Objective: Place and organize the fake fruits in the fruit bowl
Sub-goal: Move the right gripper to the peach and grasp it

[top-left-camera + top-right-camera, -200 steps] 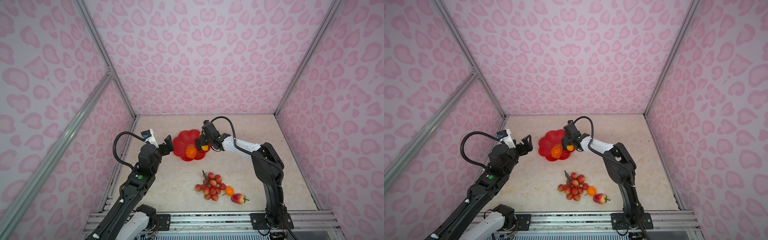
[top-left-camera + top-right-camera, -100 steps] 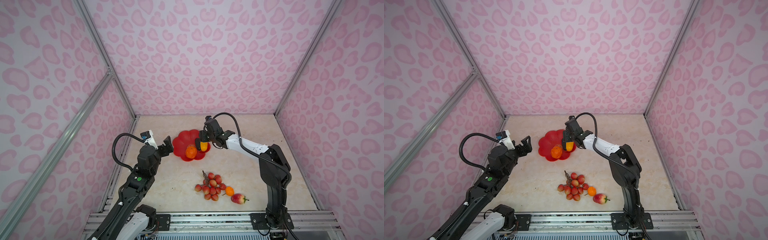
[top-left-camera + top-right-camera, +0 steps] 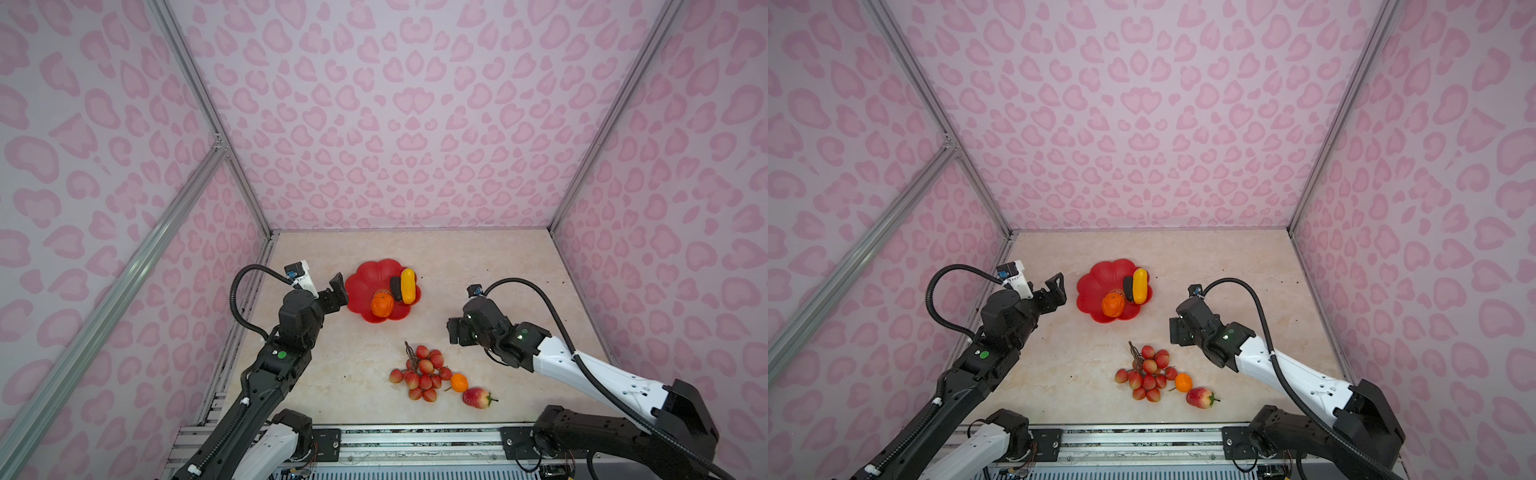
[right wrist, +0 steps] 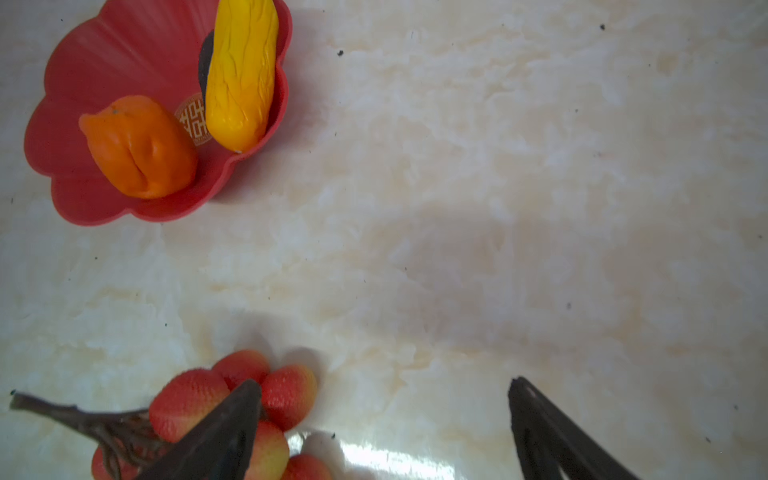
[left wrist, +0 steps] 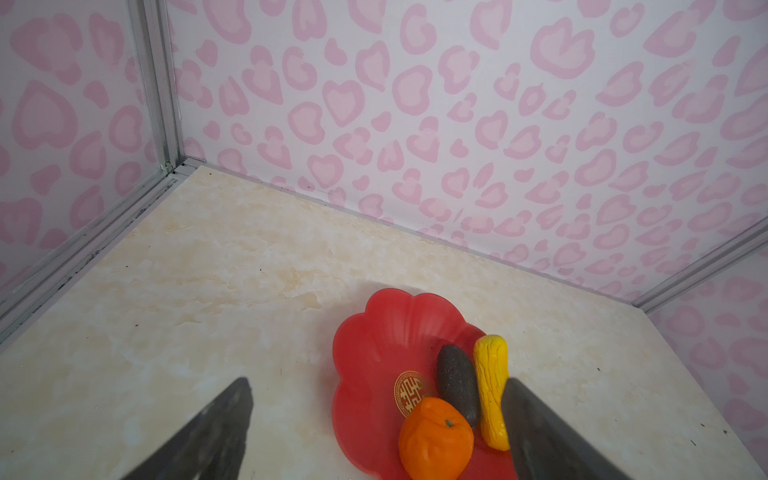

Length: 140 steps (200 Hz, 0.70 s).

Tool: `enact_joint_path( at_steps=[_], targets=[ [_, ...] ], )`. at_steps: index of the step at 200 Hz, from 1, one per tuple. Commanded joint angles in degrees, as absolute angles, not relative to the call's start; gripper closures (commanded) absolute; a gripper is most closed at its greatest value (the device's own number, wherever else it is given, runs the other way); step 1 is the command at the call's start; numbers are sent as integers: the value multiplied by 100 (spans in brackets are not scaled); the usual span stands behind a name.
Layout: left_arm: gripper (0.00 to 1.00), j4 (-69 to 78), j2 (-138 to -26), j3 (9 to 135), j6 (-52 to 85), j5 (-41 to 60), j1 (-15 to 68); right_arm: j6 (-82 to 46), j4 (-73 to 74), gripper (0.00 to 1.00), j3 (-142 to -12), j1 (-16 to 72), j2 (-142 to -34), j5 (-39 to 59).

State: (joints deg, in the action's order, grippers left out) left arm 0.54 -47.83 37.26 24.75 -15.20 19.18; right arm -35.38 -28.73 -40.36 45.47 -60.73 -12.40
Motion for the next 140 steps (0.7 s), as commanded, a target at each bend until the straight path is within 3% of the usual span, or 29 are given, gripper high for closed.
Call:
enact_joint_path(
  at_steps=[1, 61, 95, 130, 140],
  targets=[
    [6, 211, -4772, 3700, 2461, -1533, 1918, -4381, -3817, 6, -3647, 4821, -5514, -1572],
    [6, 175, -4714, 3671, 2555, -1512, 1915, -5822, -4530, 5, -2593, 5871, -4134, -1351],
    [6, 167, -4719, 3650, 2602, -1490, 1915, -6230, -4475, 6, -2289, 6290, -4042, -1276],
    [6, 167, -4719, 3652, 2627, -1477, 1910, -6362, -4163, 15, -2079, 6434, -4240, -1209],
    [6, 167, -4719, 3656, 2632, -1485, 1908, -6393, -3994, 23, -1994, 6434, -4286, -1178]
  ],
)
